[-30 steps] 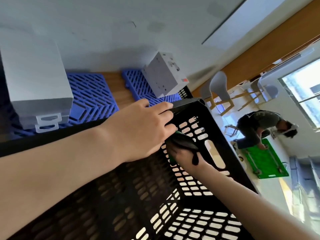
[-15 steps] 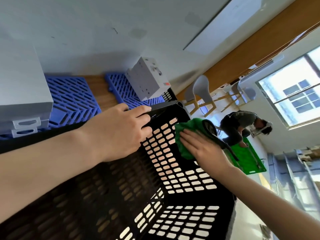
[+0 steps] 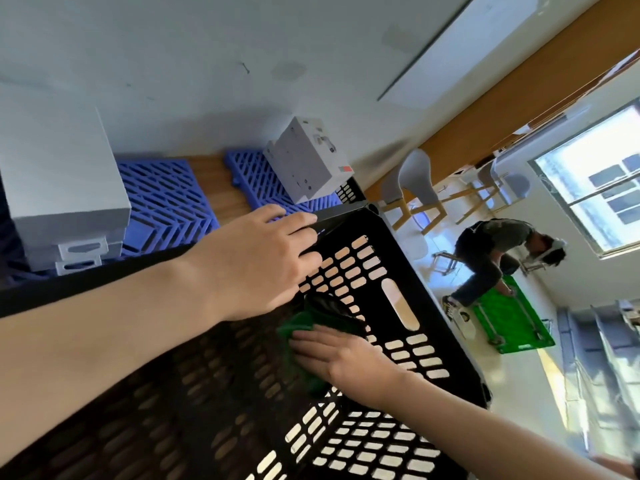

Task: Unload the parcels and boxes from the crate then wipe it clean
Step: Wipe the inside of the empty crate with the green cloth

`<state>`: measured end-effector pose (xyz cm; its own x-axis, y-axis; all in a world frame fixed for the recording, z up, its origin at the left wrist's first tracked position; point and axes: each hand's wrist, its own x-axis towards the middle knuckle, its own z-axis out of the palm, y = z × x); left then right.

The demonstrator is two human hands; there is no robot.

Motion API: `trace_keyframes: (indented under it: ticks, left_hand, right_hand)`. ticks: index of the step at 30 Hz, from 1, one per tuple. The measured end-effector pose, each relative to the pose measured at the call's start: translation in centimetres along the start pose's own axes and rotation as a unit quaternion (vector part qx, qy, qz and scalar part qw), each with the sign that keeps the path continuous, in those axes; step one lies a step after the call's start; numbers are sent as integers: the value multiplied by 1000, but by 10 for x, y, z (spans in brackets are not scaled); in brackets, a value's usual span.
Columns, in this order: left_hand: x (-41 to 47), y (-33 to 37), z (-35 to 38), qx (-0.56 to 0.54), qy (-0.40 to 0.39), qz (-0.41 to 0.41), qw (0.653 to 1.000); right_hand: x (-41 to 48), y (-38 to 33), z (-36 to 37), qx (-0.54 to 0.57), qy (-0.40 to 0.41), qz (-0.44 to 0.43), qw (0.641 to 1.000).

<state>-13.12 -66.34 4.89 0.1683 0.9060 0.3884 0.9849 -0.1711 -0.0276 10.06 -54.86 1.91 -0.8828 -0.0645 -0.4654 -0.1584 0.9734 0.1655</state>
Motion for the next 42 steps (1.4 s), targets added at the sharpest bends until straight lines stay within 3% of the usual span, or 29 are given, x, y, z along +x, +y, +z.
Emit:
trace_keyframes:
  ticks: [4,7,10,13,17,22,25,31,36,38,40,42]
  left_hand:
    - [-1,1,-11,-48,34,35,998]
    - [-1,4,-17,-96,73,61,991]
    - [-2,7,-24,-200,89,30,975]
    - [-3,15,-26,-384,45,-49,921]
    - [-2,24,-20,-598,-109,-132,783]
    - [0,29,-15,-630,-171,-160,740]
    - [-1,31,-15,-630,-202,-151,735]
    - [-2,28,-17,-684,-184,-155,689]
    - [-2,34,-20,-676,-156,-170,700]
    - [-2,37,-21,-685,-129,-183,693]
    - [-2,36,-24,-714,-102,-196,664]
    - [-1,35,-26,-734,-76,-208,642]
  right_hand:
    - [-16,-29,-50,58,158,6,986]
    - [-26,-39,-77,90,213,46,972]
    - [-36,-46,-91,125,247,110,955]
    - [-43,-57,-101,213,327,188,901]
    - [-50,-75,-109,284,435,278,808]
    - [-57,-85,-113,311,485,339,744]
    - [-65,-83,-111,310,495,357,729]
    - [-84,-67,-94,358,416,389,740]
    - [-89,-52,-78,428,318,473,701]
    - [-86,-55,-69,495,304,529,619]
    - [-73,-66,-62,606,330,552,468]
    - [-54,-80,-62,727,329,510,321]
